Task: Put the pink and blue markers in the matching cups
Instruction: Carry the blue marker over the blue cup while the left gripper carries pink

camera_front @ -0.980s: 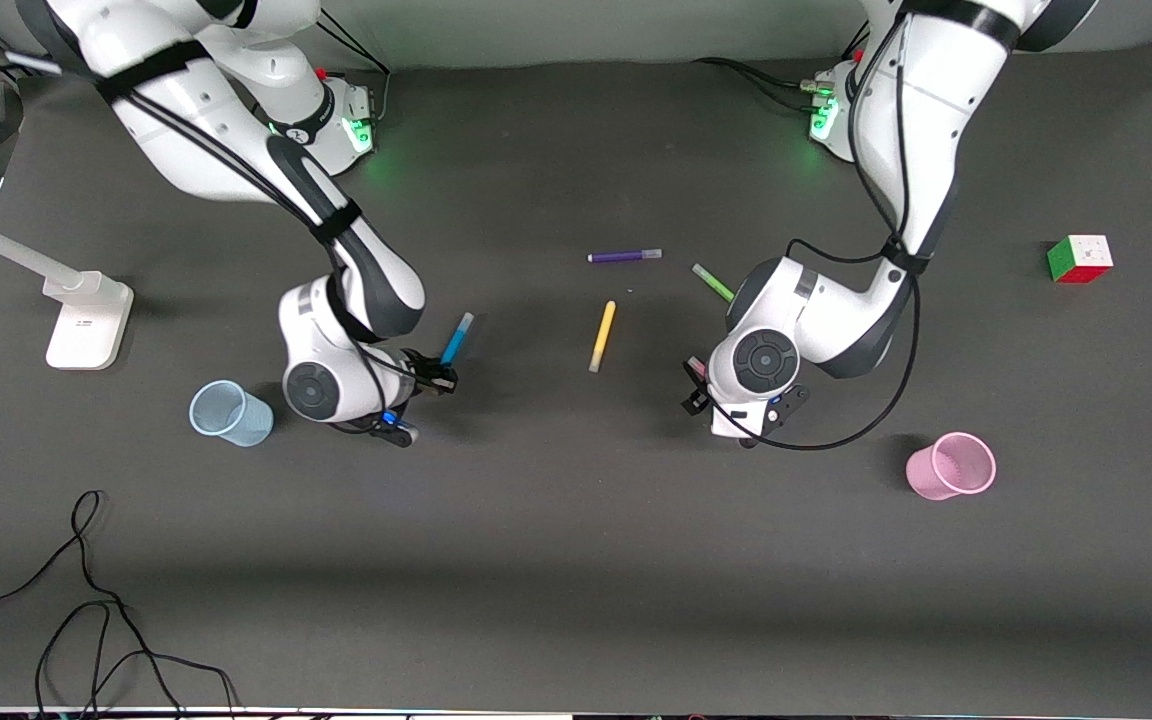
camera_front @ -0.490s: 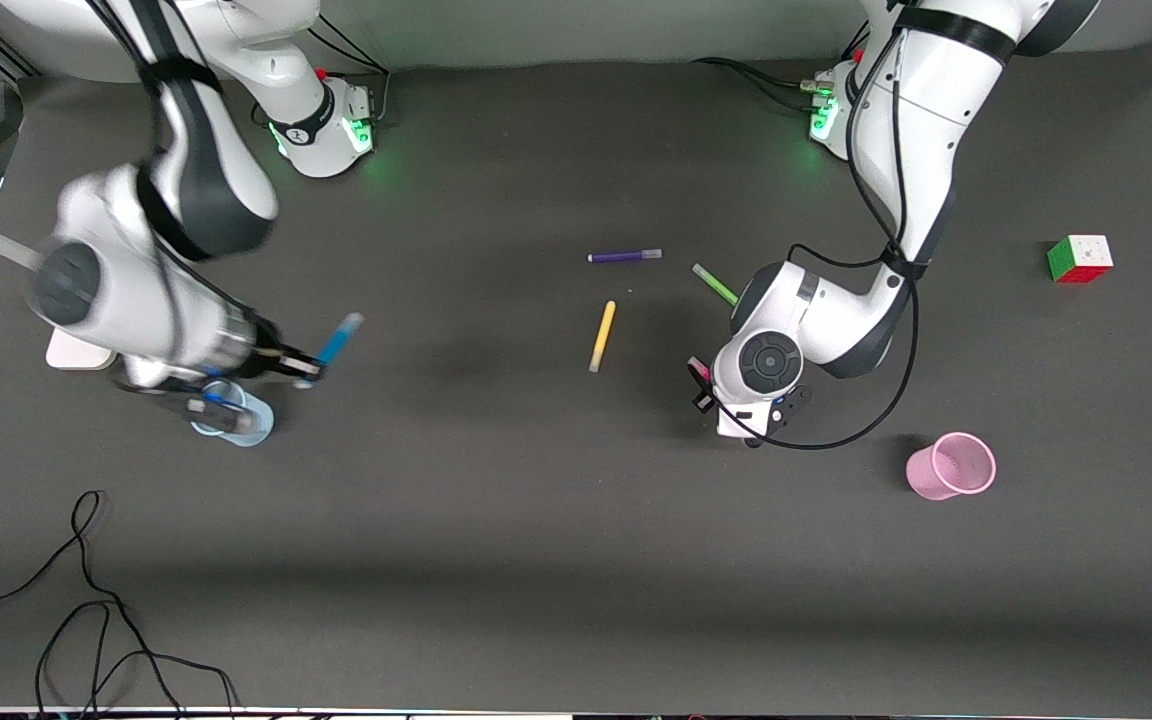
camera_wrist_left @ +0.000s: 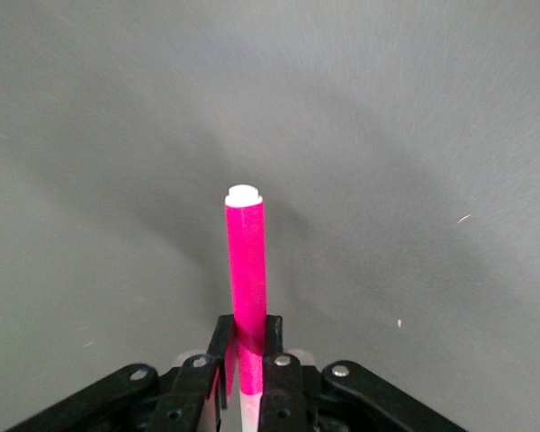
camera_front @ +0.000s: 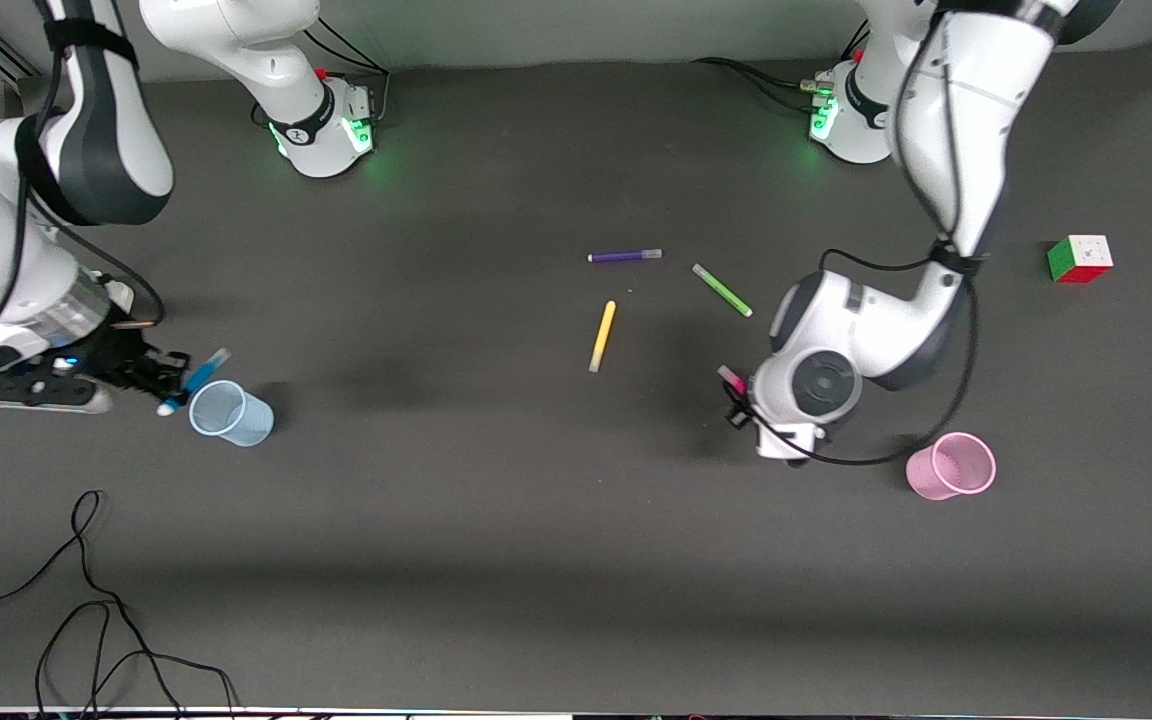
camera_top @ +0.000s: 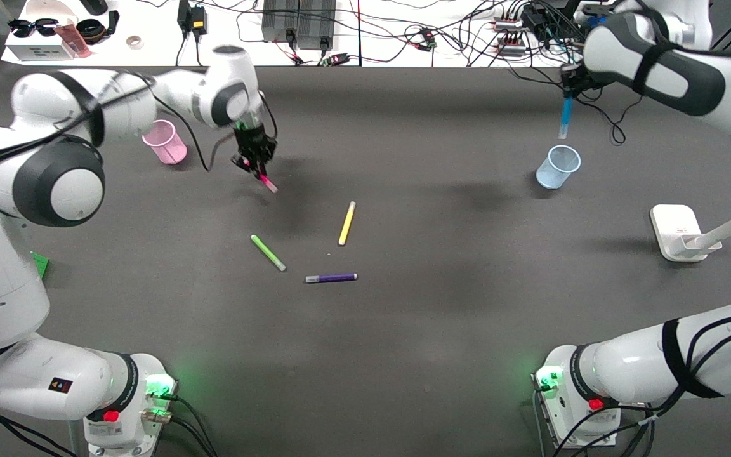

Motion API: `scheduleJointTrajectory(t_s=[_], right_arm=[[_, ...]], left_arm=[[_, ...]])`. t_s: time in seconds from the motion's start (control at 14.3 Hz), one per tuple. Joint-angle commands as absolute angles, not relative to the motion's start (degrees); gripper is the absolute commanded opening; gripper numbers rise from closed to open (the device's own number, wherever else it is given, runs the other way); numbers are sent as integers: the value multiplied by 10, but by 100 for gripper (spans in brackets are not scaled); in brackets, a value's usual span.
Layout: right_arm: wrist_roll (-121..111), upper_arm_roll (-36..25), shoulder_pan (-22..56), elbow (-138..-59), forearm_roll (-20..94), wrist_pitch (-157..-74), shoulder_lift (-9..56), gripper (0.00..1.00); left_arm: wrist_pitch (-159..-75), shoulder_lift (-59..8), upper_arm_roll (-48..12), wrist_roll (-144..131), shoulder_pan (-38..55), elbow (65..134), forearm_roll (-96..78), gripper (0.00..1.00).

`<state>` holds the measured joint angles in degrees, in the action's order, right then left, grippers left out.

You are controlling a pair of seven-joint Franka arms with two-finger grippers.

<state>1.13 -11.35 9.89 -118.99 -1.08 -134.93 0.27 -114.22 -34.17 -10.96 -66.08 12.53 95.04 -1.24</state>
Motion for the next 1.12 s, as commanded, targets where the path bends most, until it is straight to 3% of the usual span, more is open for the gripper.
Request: scheduleJointTrajectory(t_s=[0.0,0.28,0.49,0.77,0.84,0.91,0.98,1.05], right_arm=[[-84,-143,105,-1289,-24,-1514,-18,0],[-105,-148,105,-1346,-24,-1651,15,0],[-111,-157,105,-1404,-24,-1744,34,0],[-111,-163,104,-1422,-24,-1762,47,0],[-110,-167,104,-1422,-24,-1761,50,6],[-109,-167,104,-1422,-24,-1760,53,56],[-109,-168,104,-1421,-24,-1758,57,100],[-108,-168,104,-1420,-24,-1753,57,100]], left_arm=[[-1015,-337,-112,-599,81,852,-52,0],[-875,-350,-111,-480,-46,747,-160,0],[-875,-366,-111,-413,-125,737,-212,0],[-874,-426,-111,-353,-213,709,-342,0],[-872,-439,-111,-339,-227,710,-360,0],[-869,-452,-112,-324,-244,711,-374,0],[-866,-465,-112,-307,-257,712,-394,0],[-855,-478,-112,-288,-267,713,-407,0]])
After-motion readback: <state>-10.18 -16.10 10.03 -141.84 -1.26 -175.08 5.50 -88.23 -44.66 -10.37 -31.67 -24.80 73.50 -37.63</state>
